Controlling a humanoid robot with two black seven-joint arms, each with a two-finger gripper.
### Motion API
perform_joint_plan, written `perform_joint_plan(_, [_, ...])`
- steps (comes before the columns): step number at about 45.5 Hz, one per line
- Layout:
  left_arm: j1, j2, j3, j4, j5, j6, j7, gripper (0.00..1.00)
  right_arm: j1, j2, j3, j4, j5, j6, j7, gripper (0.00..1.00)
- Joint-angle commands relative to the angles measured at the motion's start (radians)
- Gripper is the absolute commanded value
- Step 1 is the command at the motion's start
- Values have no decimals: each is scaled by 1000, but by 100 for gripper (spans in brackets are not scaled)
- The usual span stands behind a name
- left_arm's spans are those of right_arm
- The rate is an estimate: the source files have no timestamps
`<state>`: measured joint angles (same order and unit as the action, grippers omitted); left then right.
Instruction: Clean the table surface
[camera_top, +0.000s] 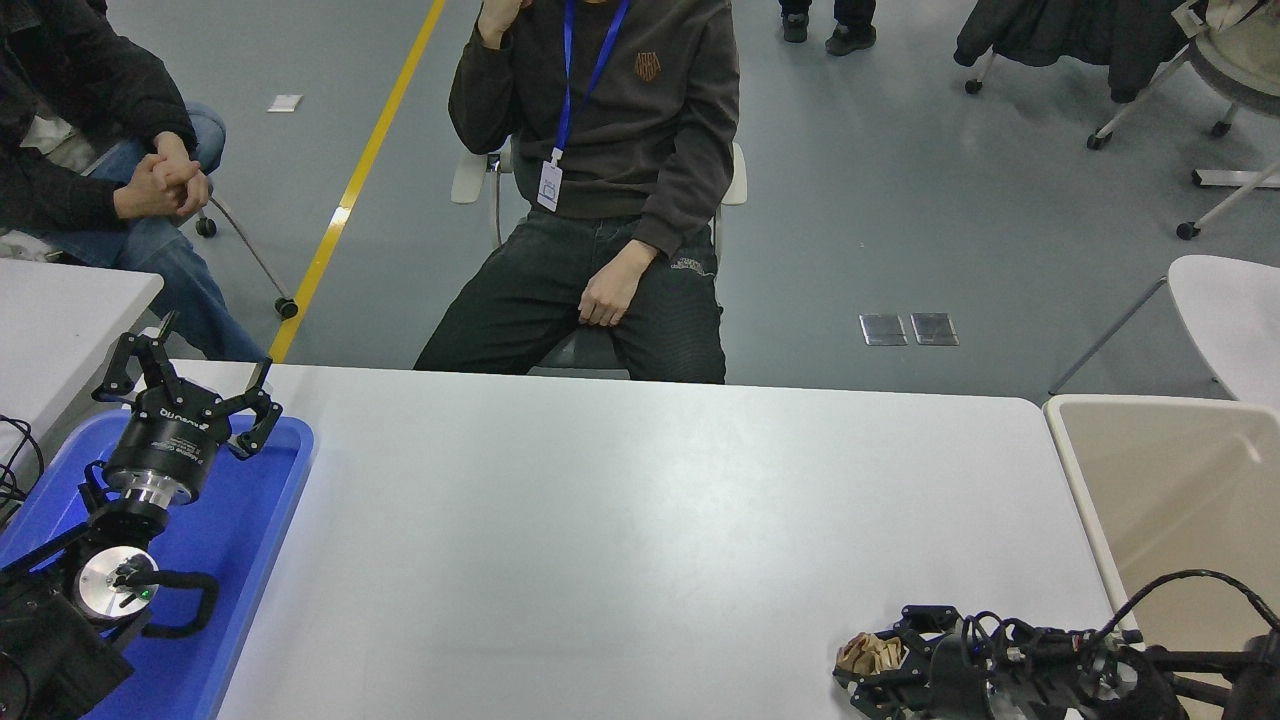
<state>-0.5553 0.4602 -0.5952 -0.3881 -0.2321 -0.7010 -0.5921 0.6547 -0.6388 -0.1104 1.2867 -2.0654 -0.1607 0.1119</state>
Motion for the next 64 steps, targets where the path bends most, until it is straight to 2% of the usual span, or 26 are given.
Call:
perform_joint_plan(1, [0, 0, 0, 0, -1, 0, 0, 100, 14, -15, 6, 2, 68, 1, 29, 0])
perform_joint_plan(10, [0, 0, 0, 0, 0, 0, 0, 100, 57, -47, -12, 6, 260, 20, 32, 0])
perform_joint_plan(34, [0, 0, 0, 0, 0, 0, 0, 100, 183, -150, -14, 80, 355, 23, 117, 0])
perform_joint_plan(64, [0, 0, 0, 0, 0, 0, 0, 100, 427, -363, 3, 287, 536, 107, 141, 0])
